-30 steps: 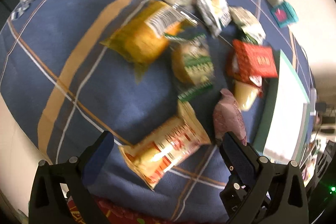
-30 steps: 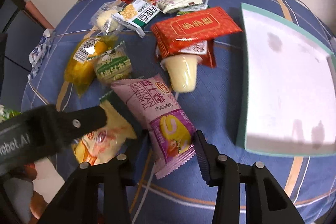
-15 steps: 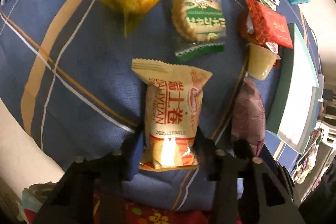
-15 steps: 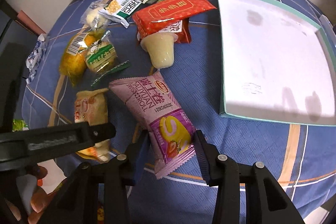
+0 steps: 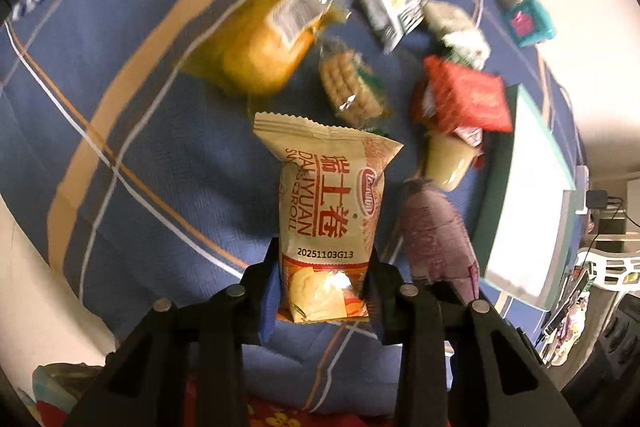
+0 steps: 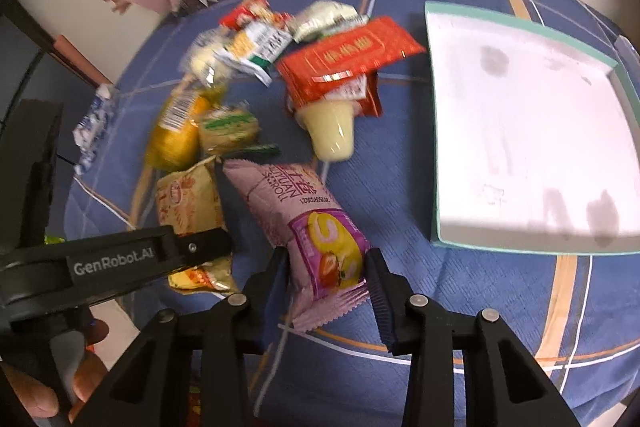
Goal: Organize snacks
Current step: 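Lift both swiss roll packs and carry them toward the white tray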
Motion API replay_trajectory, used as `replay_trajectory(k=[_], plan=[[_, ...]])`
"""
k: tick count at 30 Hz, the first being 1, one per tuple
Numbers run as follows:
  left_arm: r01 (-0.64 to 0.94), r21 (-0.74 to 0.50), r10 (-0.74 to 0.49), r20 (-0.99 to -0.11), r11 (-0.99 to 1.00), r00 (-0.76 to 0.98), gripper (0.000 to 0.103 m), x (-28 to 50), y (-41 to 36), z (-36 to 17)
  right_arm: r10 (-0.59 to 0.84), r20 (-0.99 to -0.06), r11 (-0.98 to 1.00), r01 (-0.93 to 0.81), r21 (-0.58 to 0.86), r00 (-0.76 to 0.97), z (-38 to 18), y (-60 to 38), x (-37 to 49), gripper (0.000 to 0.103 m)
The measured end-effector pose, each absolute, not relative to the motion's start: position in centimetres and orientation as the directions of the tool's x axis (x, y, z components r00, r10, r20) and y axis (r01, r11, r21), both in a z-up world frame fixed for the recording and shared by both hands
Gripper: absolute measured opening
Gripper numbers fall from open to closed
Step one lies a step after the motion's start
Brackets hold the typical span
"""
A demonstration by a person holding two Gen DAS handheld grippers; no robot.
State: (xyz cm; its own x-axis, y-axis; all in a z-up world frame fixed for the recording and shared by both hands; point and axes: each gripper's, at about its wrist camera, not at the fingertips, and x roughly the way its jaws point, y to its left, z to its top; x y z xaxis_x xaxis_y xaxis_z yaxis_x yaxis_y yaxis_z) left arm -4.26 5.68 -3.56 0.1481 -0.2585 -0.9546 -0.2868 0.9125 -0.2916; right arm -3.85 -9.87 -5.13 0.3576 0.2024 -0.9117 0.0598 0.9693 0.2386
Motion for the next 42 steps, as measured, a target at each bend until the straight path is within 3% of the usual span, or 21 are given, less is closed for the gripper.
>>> replay_trajectory(k=[10, 15, 20, 31, 34, 35, 36, 42], plan=[[-0.220, -0.300, -0.239, -0.934, 0.928, 0.264, 0.038, -4.7, 5.3, 1.2, 0.250, -0.845, 0.941, 0.088, 0.327, 0.473, -1.6, -12.0, -3.9, 0.041], [-0.134, -0.308, -0.264, -0.926, 0.942, 0.269, 0.038, -2.5, 1.5, 1.0, 0.210, -0.823, 0.924, 0.169, 0.344, 0.528, 0.0, -15.7, -4.1, 0.033], [-0.063, -0.293, -0.268, -0.928, 0.954, 0.260, 0.038, -0.6, -2.0, 0.4, 0.166, -0.824, 0.890, 0.278, 0.362, 0.541, -0.3, -19.3, -3.7, 0.032], [-0.174, -0.296, -0.267, -0.948, 0.939, 0.173, 0.038, 0.2, 0.6, -3.2, 0.171, -0.847, 0.916, 0.234, 0.325, 0.503, -0.4, -18.3, -2.8, 0.033], [-0.207, -0.302, -0.269, -0.947, 0.930, 0.174, 0.038, -0.2, 2.0, -3.3, 0.174, -0.849, 0.934, 0.191, 0.304, 0.498, -0.3, -17.4, -2.6, 0.042], [-0.218, -0.304, -0.271, -0.948, 0.928, 0.169, 0.038, -0.3, 2.4, -3.5, 0.173, -0.854, 0.940, 0.178, 0.292, 0.490, -0.5, -17.0, -2.4, 0.055], [-0.230, -0.301, -0.270, -0.950, 0.925, 0.158, 0.038, -0.3, 2.8, -3.8, 0.169, -0.861, 0.947, 0.163, 0.277, 0.480, -0.7, -16.6, -2.2, 0.061], [-0.295, -0.272, -0.252, -0.962, 0.916, 0.105, 0.038, -0.3, 4.9, -5.3, 0.144, -0.893, 0.978, 0.078, 0.195, 0.426, -1.9, -14.5, -1.5, 0.062]])
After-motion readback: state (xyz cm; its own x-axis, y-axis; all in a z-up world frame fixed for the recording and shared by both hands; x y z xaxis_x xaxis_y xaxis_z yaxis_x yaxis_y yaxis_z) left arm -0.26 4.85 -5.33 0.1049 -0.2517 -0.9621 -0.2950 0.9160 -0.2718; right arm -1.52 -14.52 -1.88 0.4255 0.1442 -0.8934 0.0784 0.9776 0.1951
